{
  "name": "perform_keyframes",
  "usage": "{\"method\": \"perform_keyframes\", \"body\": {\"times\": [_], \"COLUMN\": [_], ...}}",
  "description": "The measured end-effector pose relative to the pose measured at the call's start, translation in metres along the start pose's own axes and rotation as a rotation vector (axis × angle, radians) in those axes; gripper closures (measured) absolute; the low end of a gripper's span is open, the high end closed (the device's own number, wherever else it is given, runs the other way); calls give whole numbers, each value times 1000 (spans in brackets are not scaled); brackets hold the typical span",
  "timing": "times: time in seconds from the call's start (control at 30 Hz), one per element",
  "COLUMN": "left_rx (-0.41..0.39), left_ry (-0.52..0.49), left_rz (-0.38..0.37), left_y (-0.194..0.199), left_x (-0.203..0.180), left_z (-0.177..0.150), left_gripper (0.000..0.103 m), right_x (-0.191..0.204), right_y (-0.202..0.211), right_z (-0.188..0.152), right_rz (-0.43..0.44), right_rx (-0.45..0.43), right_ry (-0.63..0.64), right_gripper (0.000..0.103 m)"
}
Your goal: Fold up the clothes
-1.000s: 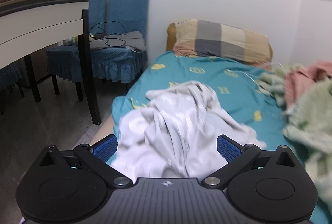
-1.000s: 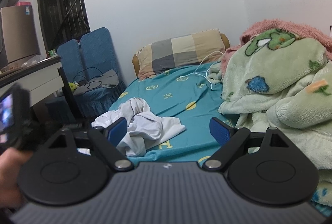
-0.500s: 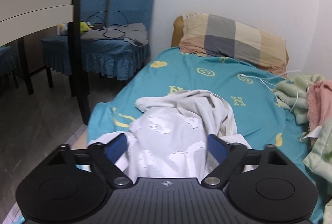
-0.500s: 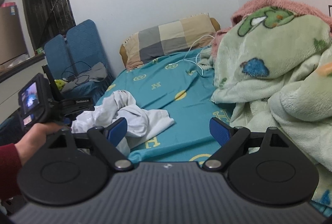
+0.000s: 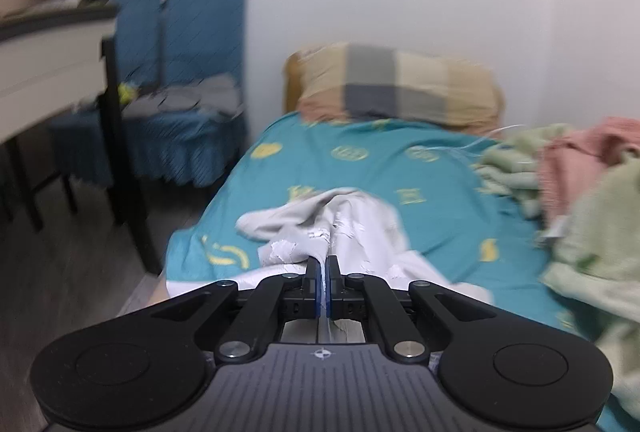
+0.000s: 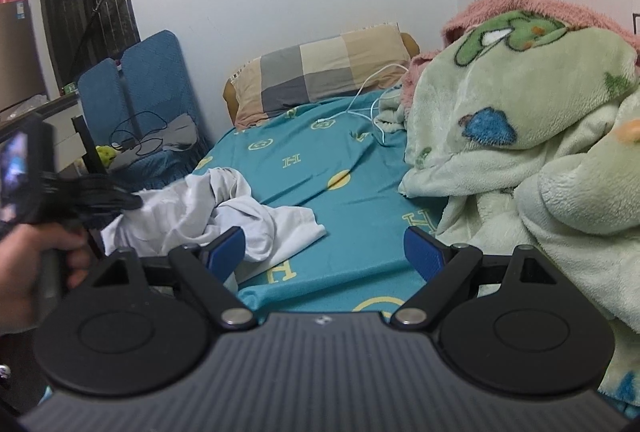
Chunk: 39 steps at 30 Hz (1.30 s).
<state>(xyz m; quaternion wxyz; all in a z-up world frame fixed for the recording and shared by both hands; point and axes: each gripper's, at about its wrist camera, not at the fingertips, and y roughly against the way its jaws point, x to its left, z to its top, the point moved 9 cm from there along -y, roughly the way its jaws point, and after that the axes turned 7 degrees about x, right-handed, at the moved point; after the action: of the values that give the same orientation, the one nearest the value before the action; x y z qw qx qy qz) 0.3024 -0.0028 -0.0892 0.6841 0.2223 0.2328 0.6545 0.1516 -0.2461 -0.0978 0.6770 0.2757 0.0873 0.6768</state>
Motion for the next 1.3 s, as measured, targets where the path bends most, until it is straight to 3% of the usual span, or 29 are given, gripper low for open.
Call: {"method": "perform_keyframes", "body": {"times": [0.17, 0.3, 0.57, 0.63, 0.73, 0.83, 0.93, 1.03, 1.17, 1.3], "left_rx": [-50, 18, 194, 204, 216, 224, 210, 191, 212, 233], "left_ry": [-111, -106, 18, 53, 110, 202, 250, 287, 323, 358], "left_rz": [-111, -213, -225, -228, -227, -246, -232, -216, -175, -134], "left_y": [80, 123, 128, 134, 144, 154, 159, 161, 148, 134], "left_x": [-33, -49, -38, -29, -12, 7, 27, 46, 78, 110], "left_z": [-18, -62, -132, -132, -132, -135, -132, -126, -128, -129], "left_gripper": [101, 101, 100, 95, 77, 66, 62, 58, 58, 58], "right_x": [2, 4, 14, 19, 27, 40, 60, 92, 152, 212], "right_y": [8, 16, 28, 30, 31, 29, 24, 12, -5, -50], "right_z": [4, 7, 7, 6, 2, -3, -8, -12, -4, 14], "right_rz": [-1, 9, 82, 119, 164, 242, 330, 391, 478, 420], "right_rx": [-32, -57, -79, -75, -54, -6, 58, 140, 184, 192], "right_ry": [16, 18, 32, 34, 50, 47, 53, 123, 268, 444], "right_gripper": [15, 15, 15, 15, 16, 21, 31, 31, 31, 32]}}
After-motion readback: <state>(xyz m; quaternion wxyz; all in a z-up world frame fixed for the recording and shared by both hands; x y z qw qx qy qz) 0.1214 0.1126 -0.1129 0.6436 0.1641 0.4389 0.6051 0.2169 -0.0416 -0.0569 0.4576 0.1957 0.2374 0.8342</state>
